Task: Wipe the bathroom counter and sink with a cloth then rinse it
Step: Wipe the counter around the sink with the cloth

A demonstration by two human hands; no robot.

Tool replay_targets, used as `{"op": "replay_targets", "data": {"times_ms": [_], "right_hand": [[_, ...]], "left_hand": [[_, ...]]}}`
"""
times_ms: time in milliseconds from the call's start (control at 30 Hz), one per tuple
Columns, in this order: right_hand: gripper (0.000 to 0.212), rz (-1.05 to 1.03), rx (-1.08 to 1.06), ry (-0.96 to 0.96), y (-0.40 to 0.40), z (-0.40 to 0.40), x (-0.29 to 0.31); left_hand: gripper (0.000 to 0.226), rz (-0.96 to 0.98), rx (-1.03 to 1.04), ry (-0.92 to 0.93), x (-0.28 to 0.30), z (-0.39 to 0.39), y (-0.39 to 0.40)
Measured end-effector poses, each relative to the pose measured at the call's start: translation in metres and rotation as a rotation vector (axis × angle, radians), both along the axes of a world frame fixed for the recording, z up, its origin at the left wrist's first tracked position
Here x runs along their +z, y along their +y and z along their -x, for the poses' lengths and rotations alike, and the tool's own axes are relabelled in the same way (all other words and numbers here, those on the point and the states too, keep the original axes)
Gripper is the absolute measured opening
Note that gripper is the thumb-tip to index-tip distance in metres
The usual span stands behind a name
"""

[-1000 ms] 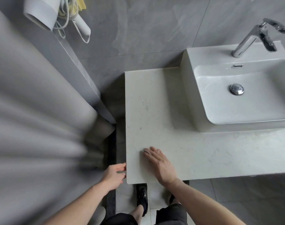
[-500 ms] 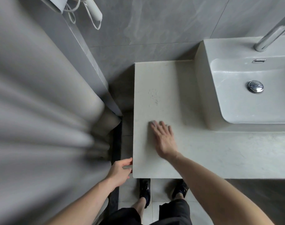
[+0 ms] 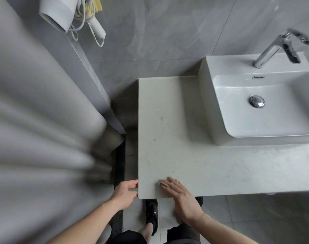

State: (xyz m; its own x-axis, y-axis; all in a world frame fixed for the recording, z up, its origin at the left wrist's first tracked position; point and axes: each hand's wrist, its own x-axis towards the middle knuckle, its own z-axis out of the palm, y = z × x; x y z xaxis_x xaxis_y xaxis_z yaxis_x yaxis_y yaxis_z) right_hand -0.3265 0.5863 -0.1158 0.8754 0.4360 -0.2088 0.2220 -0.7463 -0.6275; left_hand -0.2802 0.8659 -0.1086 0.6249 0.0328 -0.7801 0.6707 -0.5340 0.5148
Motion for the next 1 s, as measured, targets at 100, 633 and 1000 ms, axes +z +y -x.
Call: {"op": "replay_targets", "data": {"times_ms": [100,633,1000], "right_hand": [[0.089,0.007,-0.185,-0.041,0.008,-0.037,0.004],[0.091,0.157,0.136,-0.139,0.101,-0.072,-0.007],[0.093,0.272,-0.500,-0.026,-0.091,-0.002,-0.001]], "left_hand": [[0.065,-0.015,-0.002,0.010,0.000,-0.002,0.000],[0.065,0.029,0.005,0.052,0.003,0.016,-0.001],[0.056,0.024,-0.029,0.093,0.009,0.007,0.002]]}}
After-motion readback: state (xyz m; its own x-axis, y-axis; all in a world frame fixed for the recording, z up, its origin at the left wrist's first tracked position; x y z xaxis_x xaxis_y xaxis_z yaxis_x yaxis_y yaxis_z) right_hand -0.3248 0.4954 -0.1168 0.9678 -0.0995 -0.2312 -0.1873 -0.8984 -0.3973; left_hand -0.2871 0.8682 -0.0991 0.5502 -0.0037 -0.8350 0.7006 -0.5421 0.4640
